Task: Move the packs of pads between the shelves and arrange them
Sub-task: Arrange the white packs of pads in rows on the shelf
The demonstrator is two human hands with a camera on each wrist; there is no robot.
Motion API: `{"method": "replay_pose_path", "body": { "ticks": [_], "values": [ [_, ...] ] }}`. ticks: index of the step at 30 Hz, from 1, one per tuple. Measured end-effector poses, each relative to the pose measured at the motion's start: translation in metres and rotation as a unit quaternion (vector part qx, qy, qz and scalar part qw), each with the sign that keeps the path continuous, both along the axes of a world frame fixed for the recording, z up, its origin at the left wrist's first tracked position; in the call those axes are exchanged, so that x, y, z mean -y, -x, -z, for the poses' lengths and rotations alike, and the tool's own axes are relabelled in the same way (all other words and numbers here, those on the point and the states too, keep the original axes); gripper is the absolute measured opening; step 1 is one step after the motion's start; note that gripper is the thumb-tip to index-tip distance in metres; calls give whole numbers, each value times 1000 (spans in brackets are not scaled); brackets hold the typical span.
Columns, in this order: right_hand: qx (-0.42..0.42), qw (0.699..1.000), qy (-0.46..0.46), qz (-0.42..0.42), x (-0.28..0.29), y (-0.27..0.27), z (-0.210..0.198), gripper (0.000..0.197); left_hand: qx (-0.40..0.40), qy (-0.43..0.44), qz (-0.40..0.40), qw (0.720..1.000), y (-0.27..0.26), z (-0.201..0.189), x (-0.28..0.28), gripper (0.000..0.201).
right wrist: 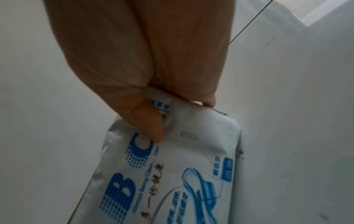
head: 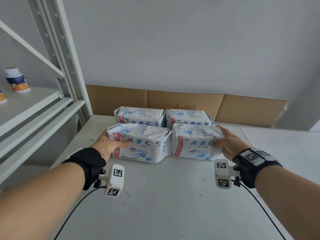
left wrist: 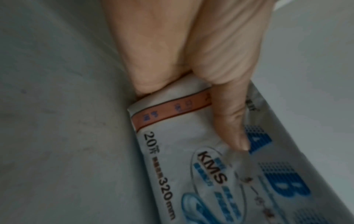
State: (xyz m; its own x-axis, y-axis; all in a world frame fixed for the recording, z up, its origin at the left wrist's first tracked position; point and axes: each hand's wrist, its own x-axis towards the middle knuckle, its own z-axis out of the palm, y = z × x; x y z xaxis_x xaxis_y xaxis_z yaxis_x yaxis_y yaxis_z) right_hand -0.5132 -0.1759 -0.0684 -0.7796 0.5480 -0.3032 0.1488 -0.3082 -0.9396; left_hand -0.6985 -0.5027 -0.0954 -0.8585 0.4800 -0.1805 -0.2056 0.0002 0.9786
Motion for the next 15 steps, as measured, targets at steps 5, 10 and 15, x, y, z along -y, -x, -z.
{"method": "replay_pose_path", "body": {
  "ticks": [5, 10, 15],
  "values": [
    [24, 999, -28, -2, -3, 1, 4, 84, 6, 36, -70, 997, 7, 3, -6, 74],
    [89, 986, -143, 16, 0, 2, 4, 71, -9, 76, -83, 994, 5, 6, -12, 62],
    [143, 964, -226, 11, 3, -3, 4, 41, 5, 134, -125, 983, 0, 9, -18, 69]
  ]
}}
